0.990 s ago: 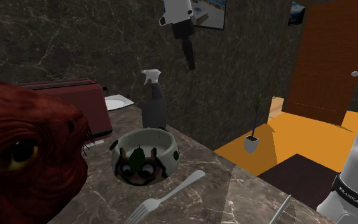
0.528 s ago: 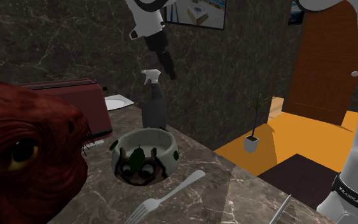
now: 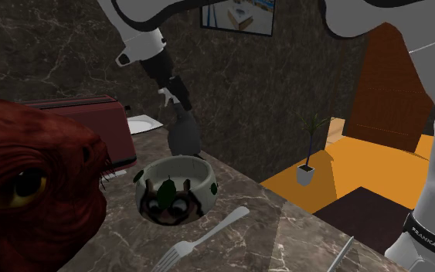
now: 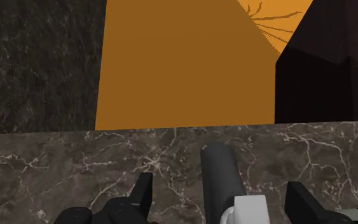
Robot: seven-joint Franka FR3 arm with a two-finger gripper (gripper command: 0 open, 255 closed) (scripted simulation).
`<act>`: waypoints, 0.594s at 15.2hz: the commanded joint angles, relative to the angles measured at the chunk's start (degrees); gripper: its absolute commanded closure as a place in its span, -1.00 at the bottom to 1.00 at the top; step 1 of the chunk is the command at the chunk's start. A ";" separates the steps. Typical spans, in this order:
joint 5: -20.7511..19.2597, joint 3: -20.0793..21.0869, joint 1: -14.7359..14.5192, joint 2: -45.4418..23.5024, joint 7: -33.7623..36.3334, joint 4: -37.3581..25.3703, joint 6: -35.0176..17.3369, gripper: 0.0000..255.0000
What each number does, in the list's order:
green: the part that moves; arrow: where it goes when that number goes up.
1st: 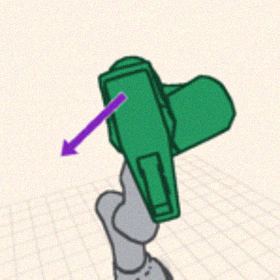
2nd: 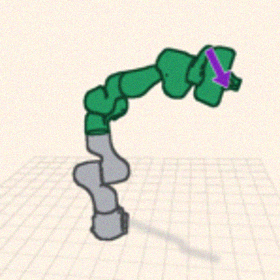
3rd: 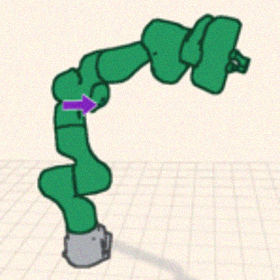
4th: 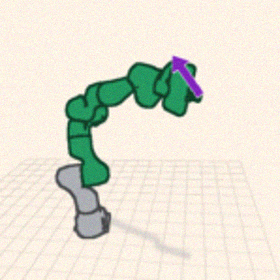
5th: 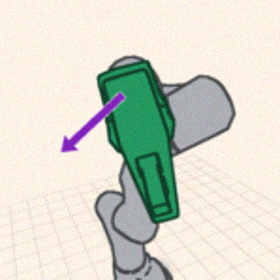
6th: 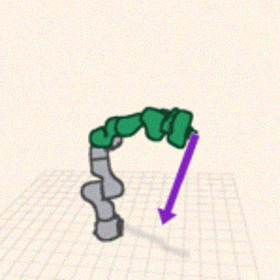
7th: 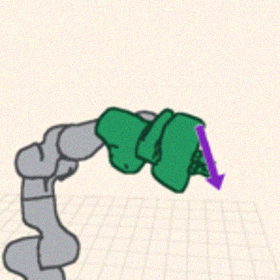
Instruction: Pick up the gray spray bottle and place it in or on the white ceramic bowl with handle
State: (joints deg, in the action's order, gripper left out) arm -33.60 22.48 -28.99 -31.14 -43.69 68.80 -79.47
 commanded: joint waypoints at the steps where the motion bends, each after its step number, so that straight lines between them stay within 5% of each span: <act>1: -1.90 0.28 -2.26 -4.33 -2.64 -1.72 0.95 -1.00; 9: -1.34 -0.23 0.36 -1.84 -1.54 7.28 -5.58 -1.00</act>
State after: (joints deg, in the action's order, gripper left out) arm -35.09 22.65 -28.50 -27.63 -45.07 75.29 -85.45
